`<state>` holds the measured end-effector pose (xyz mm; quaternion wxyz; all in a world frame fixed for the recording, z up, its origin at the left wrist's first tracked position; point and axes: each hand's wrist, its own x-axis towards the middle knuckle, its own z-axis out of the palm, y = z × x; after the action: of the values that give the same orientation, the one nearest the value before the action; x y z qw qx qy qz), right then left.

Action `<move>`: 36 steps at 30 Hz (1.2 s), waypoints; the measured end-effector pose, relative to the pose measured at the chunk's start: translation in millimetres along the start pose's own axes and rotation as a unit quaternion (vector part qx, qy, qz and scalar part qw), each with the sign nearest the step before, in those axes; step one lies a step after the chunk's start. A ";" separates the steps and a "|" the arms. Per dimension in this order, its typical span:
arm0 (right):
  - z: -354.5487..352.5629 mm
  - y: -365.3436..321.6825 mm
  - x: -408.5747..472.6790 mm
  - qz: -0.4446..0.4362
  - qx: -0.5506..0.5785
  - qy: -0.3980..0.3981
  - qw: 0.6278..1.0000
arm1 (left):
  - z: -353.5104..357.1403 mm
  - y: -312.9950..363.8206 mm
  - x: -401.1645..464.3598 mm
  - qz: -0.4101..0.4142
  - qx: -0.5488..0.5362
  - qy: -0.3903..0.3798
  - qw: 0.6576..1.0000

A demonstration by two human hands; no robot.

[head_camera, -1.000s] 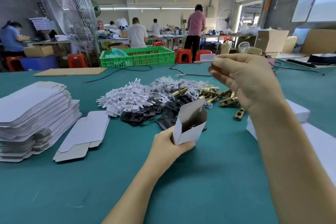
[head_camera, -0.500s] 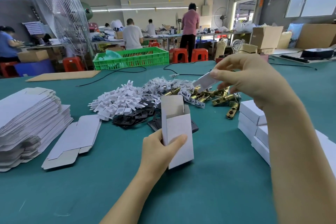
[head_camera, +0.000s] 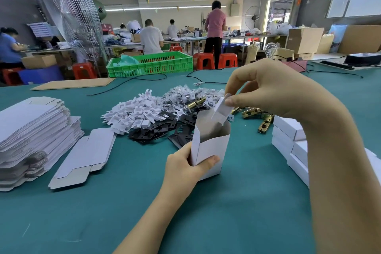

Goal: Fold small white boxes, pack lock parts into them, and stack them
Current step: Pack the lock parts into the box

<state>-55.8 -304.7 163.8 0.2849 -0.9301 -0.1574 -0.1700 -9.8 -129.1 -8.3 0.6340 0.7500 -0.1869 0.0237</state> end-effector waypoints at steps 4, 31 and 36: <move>5.3 -0.6 3.0 0.008 -0.032 -0.019 0.999 | -0.8 -1.0 1.4 -0.007 -0.008 0.000 1.000; 32.5 34.6 16.0 0.118 -0.045 -0.028 0.992 | -3.2 -10.8 11.9 -0.044 -0.051 0.090 0.994; 48.9 63.5 21.7 0.169 -0.059 -0.078 0.981 | -15.6 -16.4 18.8 -0.077 -0.118 0.235 0.962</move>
<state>-0.6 -322.0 104.2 0.2406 -0.9690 -0.0090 -0.0549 15.9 -116.7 -15.5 0.7439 0.6555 0.0246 0.1279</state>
